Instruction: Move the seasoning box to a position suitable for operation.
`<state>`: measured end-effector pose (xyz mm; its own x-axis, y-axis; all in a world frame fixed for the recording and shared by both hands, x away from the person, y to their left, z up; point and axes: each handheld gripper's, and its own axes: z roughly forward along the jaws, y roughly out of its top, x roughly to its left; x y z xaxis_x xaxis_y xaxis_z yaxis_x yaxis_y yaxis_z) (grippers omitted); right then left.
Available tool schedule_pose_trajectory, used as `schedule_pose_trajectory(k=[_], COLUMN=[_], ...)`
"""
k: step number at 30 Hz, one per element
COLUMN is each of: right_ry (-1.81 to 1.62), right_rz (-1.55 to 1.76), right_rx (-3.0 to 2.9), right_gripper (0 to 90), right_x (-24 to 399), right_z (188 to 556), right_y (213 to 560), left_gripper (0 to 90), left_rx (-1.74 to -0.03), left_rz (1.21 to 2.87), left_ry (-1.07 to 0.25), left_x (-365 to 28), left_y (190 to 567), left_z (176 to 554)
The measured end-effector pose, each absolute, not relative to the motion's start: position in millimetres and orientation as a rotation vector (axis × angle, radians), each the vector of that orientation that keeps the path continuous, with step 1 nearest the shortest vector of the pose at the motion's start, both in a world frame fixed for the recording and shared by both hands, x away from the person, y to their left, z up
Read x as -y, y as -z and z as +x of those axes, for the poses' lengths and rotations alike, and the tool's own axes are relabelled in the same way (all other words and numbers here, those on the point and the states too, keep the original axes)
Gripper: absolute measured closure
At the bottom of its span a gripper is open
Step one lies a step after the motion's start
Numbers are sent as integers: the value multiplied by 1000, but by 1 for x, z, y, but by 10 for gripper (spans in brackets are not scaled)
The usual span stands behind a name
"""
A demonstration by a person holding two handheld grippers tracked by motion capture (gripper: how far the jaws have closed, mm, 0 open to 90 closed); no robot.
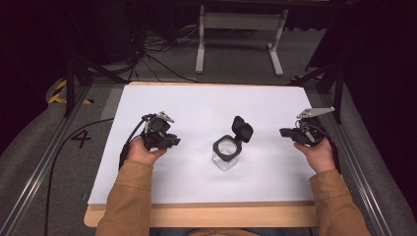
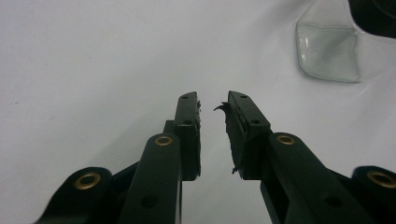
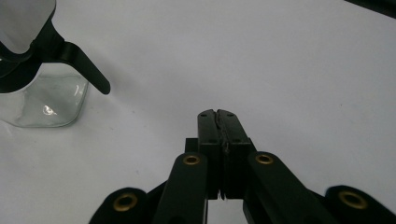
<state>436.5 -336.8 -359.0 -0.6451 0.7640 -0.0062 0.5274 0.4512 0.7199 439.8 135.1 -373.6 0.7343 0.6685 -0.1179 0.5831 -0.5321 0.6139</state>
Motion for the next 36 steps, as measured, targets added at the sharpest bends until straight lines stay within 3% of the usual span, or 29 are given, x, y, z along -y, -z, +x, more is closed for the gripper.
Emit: schedule_pose_trajectory(k=[11,36], right_ry=[-1013,-1073], right_rz=[1039,1004], right_rx=[-2405,-2402], right_gripper=[884,886], right_x=[330,328], right_z=[426,396], right_y=[356,347], left_gripper=[884,896], left_rx=[-897,-745], left_rz=[2278,2334], left_ry=[-146,-60], left_x=[-127,-67], left_y=[366,381], left_z=[441,454])
